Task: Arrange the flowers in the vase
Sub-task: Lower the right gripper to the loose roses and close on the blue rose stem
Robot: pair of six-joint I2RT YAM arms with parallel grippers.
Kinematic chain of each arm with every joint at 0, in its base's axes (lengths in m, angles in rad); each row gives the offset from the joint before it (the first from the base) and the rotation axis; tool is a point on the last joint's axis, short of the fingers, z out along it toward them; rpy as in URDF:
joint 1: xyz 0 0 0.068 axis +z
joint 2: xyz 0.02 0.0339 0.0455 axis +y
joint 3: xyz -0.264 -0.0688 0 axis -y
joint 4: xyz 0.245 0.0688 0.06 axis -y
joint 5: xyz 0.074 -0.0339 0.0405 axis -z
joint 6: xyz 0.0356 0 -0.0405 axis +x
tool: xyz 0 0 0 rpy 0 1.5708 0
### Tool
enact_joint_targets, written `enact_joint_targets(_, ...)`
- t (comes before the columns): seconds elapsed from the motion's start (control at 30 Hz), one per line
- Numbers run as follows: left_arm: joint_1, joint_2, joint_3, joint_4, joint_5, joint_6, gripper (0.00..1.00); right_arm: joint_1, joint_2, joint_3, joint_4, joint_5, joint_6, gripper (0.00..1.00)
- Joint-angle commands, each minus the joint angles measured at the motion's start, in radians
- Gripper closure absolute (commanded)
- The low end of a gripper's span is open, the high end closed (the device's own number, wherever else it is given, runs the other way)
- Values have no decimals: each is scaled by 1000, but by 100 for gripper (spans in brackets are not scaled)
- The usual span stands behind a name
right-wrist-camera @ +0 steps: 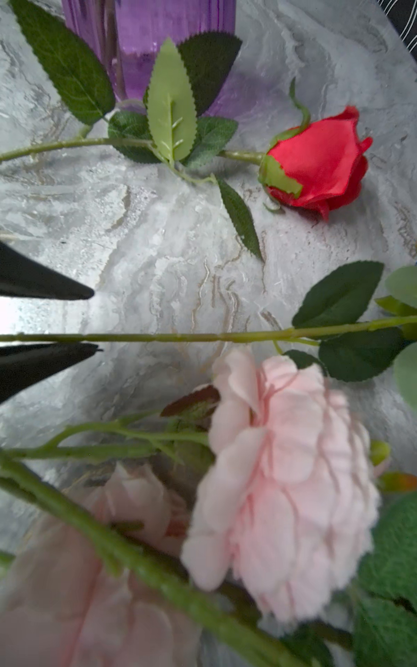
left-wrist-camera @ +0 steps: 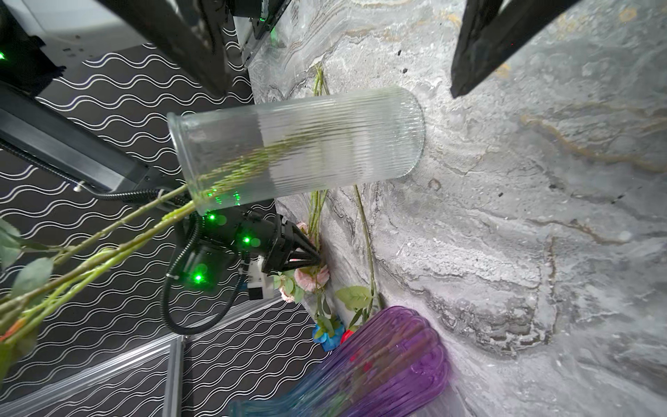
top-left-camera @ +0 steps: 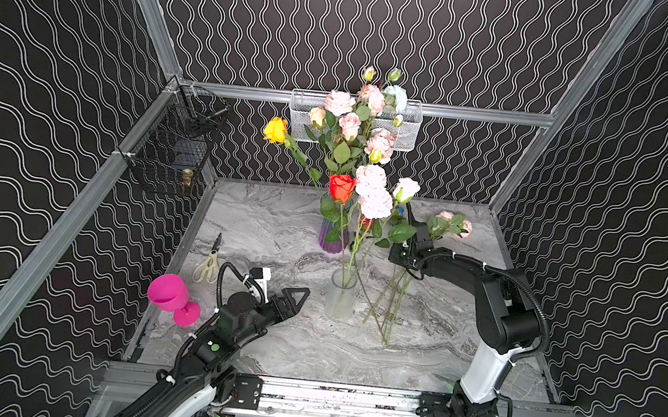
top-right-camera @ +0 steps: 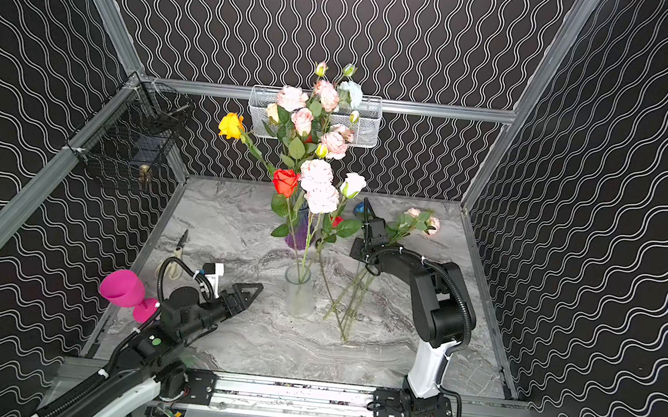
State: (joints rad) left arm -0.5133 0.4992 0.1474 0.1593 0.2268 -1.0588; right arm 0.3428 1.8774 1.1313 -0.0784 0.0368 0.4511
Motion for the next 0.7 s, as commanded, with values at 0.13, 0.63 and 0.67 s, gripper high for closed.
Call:
enact_joint_targets(0.13,2,-13,11,-3,-12,35,2,-11,51,24,-6,-22,-9,78)
enact_joint_targets(0.63,2,-29,90,-68,12,97,2,-11,-345,-242,310,-223,20,100)
enact_joint_targets(0.67,4,-36,89,-68,11,93,2,-11,-378,-266,335,-227,33,100)
